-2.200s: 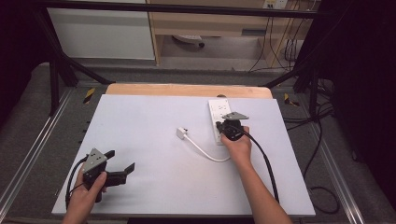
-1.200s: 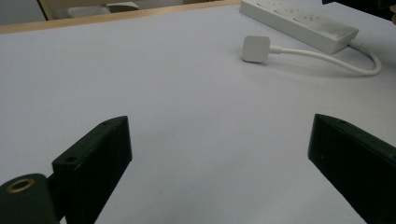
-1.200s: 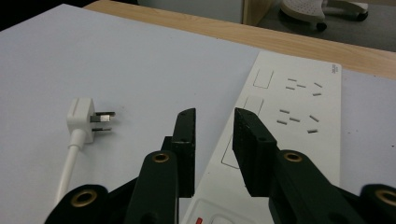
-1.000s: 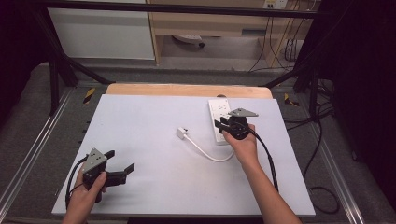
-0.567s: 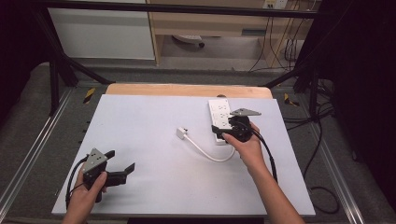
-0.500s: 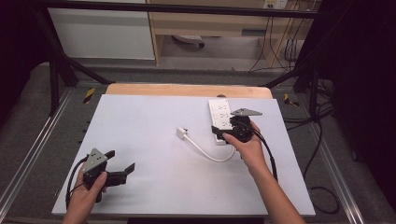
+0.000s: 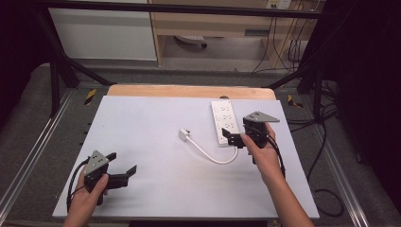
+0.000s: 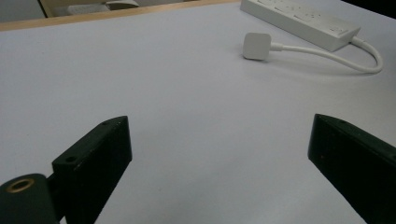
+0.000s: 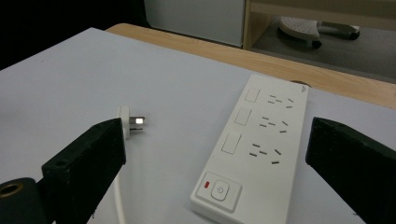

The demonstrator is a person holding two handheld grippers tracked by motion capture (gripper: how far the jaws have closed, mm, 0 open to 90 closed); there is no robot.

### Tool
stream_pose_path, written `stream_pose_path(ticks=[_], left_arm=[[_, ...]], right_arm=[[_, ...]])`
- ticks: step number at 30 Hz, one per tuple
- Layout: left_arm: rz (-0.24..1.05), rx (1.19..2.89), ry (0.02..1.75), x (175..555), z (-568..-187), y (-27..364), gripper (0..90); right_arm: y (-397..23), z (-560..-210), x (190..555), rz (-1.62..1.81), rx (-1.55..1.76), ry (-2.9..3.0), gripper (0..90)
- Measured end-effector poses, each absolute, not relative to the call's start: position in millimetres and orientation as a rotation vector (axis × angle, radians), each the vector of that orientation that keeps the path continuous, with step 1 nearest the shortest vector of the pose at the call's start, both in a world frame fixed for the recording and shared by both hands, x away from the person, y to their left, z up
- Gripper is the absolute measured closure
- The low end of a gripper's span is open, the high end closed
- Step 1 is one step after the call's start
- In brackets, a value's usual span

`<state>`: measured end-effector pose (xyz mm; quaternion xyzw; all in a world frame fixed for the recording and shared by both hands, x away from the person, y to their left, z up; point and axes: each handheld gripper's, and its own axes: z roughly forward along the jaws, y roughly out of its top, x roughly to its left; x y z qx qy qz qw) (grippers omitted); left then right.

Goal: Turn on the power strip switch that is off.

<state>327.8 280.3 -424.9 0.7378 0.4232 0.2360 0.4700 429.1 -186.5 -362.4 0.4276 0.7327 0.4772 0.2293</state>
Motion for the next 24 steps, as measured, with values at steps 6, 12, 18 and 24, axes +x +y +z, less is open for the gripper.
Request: stream_pose_path(ticks=[6,12,18,24], left_arm=[[0.580,1.808,1.036,328,-425,280,6.3],[0.579,1.808,1.044,328,-426,280,6.3],[0.590,1.808,1.048,327,-426,281,6.3],[0.593,1.801,1.054,327,-426,281,6.3]], right_arm=[[-203,-360,414,1.353,1.180,1.971,6.7],[-221,-363,400,1.400,1.135,1.901,7.0],[-240,-365,383,1.451,1.110,1.827,3.2],[-260,-368,362,1.461,1.099,1.770,2.4]])
